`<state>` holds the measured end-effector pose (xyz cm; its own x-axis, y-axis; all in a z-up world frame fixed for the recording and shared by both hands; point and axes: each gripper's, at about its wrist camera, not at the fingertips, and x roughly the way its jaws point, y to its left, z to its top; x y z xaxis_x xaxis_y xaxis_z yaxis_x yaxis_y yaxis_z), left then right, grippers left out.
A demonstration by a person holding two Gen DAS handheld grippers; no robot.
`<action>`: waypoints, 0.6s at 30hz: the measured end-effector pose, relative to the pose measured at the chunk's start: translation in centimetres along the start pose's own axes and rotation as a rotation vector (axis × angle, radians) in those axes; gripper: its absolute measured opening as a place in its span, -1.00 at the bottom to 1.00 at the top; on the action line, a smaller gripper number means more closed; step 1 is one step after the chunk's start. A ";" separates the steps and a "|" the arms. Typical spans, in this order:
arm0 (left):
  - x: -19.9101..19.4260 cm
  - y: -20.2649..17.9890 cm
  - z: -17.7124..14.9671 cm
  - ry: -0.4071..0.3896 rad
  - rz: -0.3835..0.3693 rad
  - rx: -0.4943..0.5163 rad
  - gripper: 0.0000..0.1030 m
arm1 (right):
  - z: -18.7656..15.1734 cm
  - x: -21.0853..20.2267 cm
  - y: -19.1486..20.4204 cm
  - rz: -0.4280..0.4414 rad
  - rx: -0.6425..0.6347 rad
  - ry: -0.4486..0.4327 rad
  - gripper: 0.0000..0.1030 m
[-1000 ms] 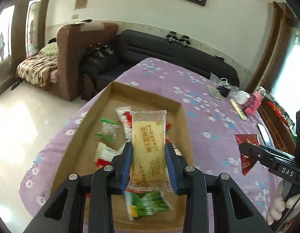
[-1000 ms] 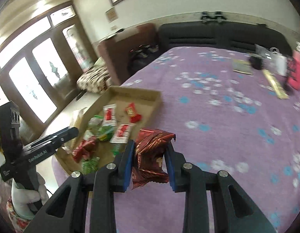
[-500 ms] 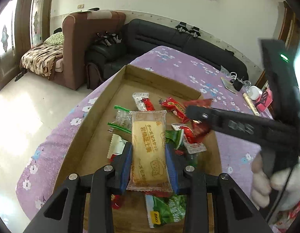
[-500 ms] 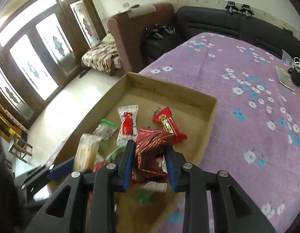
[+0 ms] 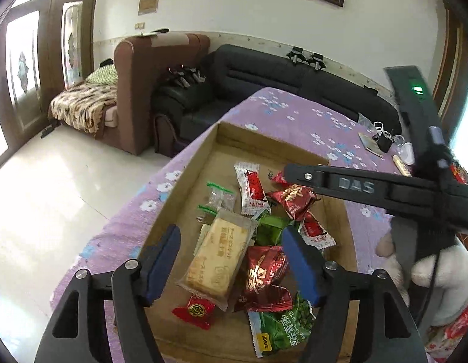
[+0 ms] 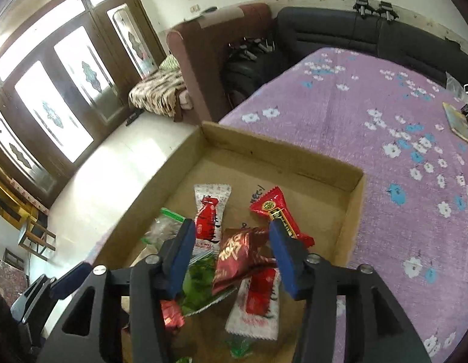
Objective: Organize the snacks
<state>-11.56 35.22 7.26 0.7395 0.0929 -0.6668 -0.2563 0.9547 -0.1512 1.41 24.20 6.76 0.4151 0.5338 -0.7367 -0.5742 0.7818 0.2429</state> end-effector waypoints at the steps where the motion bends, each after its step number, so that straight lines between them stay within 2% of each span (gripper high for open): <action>1: -0.3 -0.1 0.0 -0.008 0.008 0.006 0.45 | -0.3 -0.7 -0.1 0.000 0.002 -0.014 0.13; 10: -2.9 -2.1 0.0 -0.077 0.091 0.047 0.76 | -4.1 -5.5 -0.4 -0.069 -0.042 -0.085 0.22; 18: -4.6 -4.6 -0.4 -0.106 0.104 0.086 0.82 | -7.6 -8.5 -1.8 -0.116 -0.045 -0.123 0.24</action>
<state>-14.06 30.26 10.72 0.7747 0.2174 -0.5938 -0.2838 0.9587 -0.0193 -6.48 15.77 7.78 0.5622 0.4781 -0.6748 -0.5470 0.8269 0.1302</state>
